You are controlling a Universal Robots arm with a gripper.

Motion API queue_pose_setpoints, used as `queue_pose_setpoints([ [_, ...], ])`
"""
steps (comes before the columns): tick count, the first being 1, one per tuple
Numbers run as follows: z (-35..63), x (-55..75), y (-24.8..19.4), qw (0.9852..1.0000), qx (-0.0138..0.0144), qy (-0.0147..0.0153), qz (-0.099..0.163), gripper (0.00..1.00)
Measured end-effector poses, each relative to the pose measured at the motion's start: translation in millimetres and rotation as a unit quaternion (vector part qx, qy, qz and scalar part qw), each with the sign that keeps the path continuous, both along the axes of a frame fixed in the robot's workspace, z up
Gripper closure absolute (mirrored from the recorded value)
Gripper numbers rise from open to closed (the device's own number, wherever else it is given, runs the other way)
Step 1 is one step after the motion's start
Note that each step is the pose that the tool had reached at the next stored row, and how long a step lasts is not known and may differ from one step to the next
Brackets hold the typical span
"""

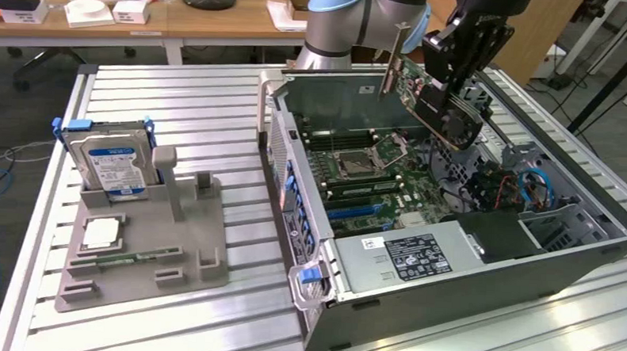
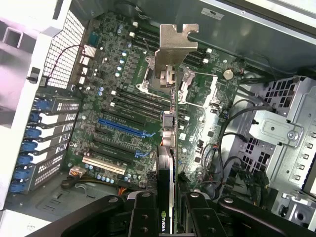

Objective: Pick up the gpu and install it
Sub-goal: 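Insert the gpu into the slot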

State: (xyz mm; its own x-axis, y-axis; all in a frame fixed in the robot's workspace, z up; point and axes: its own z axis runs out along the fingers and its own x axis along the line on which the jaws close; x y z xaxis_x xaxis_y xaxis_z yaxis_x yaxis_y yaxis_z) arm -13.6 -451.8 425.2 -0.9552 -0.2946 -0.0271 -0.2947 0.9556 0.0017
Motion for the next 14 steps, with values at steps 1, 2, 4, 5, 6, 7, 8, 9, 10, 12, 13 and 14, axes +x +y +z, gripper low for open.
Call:
queue_pose_setpoints([
  [1, 0.0, 0.0, 0.0, 1.0000, 0.0000, 0.0000, 0.001, 0.74],
  [2, 0.0, 0.0, 0.0, 1.0000, 0.0000, 0.0000, 0.003, 0.74],
  [4, 0.0, 0.0, 0.0, 1.0000, 0.0000, 0.0000, 0.005, 0.74],
  [5, 0.0, 0.0, 0.0, 1.0000, 0.0000, 0.0000, 0.007, 0.74],
  [6, 0.0, 0.0, 0.0, 1.0000, 0.0000, 0.0000, 0.008, 0.74],
  [7, 0.0, 0.0, 0.0, 1.0000, 0.0000, 0.0000, 0.009, 0.74],
  [8, 0.0, 0.0, 0.0, 0.9999, 0.0000, 0.0000, 0.011, 0.74],
  [9, 0.0, 0.0, 0.0, 0.9999, 0.0000, 0.0000, 0.012, 0.74],
  [10, 0.0, 0.0, 0.0, 0.9999, 0.0000, 0.0000, 0.013, 0.74],
  [12, 0.0, 0.0, 0.0, 0.9999, 0.0000, 0.0000, 0.016, 0.74],
  [13, 0.0, 0.0, 0.0, 0.9999, 0.0000, 0.0000, 0.017, 0.74],
  [14, 0.0, 0.0, 0.0, 0.9998, 0.0000, 0.0000, 0.018, 0.74],
])
